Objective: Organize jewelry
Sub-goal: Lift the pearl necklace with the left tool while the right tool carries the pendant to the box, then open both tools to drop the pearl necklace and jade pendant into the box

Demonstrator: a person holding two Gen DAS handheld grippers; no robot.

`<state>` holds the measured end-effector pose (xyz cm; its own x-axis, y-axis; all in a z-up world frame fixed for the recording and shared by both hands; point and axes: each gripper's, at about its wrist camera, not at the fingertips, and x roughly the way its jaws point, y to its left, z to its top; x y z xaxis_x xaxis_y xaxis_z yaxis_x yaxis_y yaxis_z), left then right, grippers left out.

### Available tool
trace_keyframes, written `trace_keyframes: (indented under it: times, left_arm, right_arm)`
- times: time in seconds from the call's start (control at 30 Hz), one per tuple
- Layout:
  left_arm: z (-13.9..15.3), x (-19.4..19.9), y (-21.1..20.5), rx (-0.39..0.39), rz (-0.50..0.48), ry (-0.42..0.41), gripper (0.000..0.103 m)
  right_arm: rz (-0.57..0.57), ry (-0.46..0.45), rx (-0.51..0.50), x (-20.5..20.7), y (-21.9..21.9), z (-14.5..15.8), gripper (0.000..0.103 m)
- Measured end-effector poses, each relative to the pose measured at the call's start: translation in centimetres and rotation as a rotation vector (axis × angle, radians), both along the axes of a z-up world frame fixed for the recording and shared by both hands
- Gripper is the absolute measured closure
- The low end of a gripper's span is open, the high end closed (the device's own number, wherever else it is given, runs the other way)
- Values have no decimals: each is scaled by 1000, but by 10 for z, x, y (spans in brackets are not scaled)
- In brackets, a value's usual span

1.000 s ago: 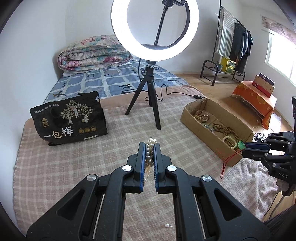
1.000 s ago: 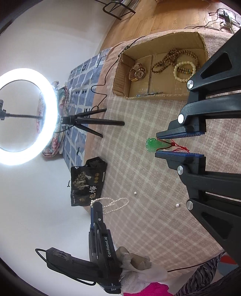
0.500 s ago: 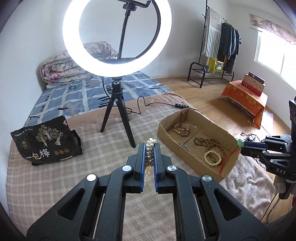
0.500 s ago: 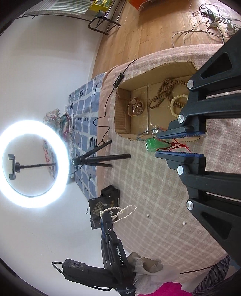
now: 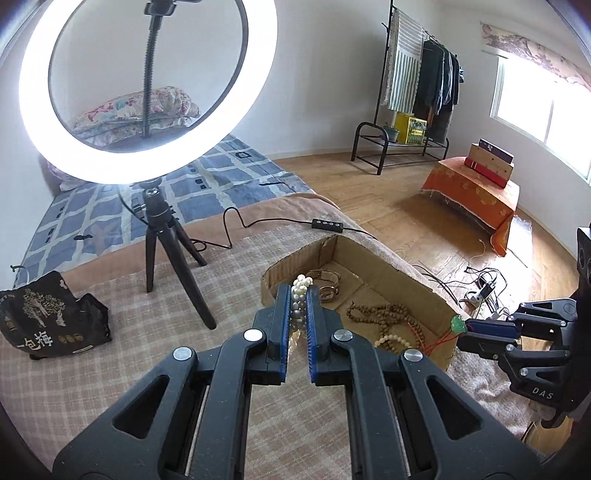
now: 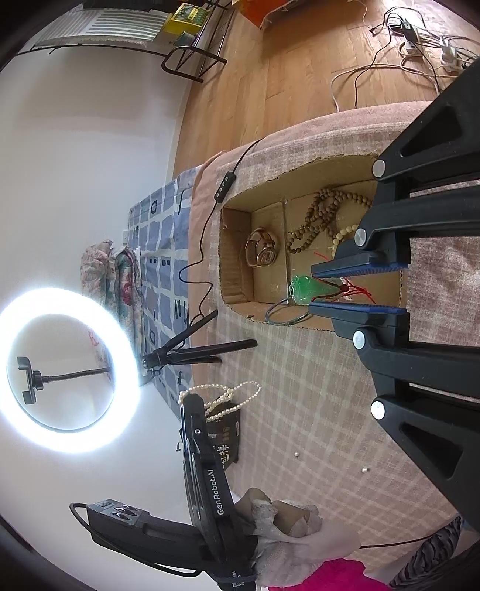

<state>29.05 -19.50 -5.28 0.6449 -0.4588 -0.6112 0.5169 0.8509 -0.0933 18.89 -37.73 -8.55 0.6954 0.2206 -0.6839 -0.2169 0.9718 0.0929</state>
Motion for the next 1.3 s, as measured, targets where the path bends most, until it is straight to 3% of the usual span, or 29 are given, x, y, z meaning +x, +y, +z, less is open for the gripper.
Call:
trace_keyframes:
  times: [0.5,0.93,1.03,1.07,1.13,1.17,1.3]
  left_arm:
    - [-27,32,-63,1,-39,50,97]
    - [-50,39,-86,34,-36,94,97]
    - [-51,39,-87,36,-32,98,93]
    - [-52,40,-87,37,-31,102,77]
    - [-51,40,-86,29,-27,99,58]
    - [-51,39,-85,25,-23,92,57]
    - [-52,38,-83,34,-18,95,57]
  right_arm:
    - [-18,31,11,15,-20,-18,92]
    - [-32,70,26,22,-31,-35,90]
    - [-42,69,39,22,-34,-36,78]
    - [-44,69,44,22,-35,-36,76]
    - [-48,72,51,22,-37,-36,67]
    - [-52,71,51,22,-37,-37,64]
    - [-60,59,28,20,-35,-37,32]
